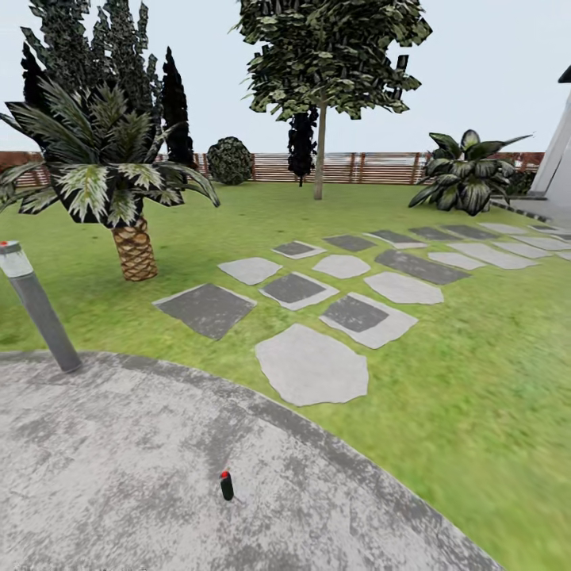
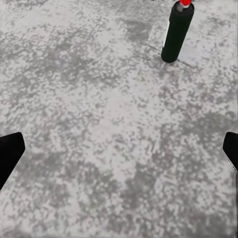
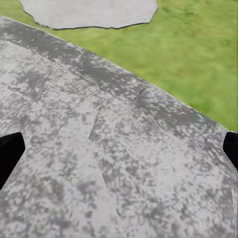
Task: In the garden, pick up the pesticide atomizer on the floor and spray pesticide onto both trees until each tree trunk is fully covered.
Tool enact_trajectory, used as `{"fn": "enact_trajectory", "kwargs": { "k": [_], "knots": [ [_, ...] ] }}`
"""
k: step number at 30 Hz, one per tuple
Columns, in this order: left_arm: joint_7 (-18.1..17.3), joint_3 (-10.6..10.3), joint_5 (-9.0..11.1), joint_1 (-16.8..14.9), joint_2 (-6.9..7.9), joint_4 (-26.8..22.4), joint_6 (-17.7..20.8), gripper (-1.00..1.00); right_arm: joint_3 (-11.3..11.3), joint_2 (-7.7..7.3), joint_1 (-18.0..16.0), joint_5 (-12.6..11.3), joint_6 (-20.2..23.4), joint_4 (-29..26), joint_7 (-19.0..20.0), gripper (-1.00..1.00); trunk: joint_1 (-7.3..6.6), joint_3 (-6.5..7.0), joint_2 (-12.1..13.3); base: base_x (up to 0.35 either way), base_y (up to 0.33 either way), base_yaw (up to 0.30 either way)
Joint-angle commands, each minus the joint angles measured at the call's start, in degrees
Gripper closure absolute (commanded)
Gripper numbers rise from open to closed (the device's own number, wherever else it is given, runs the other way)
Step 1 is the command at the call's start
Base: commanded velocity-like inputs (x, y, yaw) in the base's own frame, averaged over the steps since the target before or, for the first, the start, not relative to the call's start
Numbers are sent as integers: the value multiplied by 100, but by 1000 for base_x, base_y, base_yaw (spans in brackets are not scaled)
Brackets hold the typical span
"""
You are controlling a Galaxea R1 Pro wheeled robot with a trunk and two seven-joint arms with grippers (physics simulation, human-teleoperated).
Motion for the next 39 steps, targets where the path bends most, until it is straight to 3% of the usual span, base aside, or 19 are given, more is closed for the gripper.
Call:
{"fn": "enact_trajectory", "kwargs": {
  "k": [1, 8, 39],
  "knots": [
    [1, 0, 0, 0, 0, -1, 1, -100, 0, 0, 0, 0, 0, 0, -1, -100, 0, 0, 0, 114, -268, 277],
    [4, 0, 0, 0, 2, -5, 4, -100, -8, -1, 0, -2, 0, 0, -7, -100, 0, 0, 0, 114, -268, 154],
    [4, 0, 0, 0, 10, 2, 7, -100, -43, -32, 0, -12, -7, 0, -22, -100, 0, 0, 0, 143, -268, 10]
  ]
}}
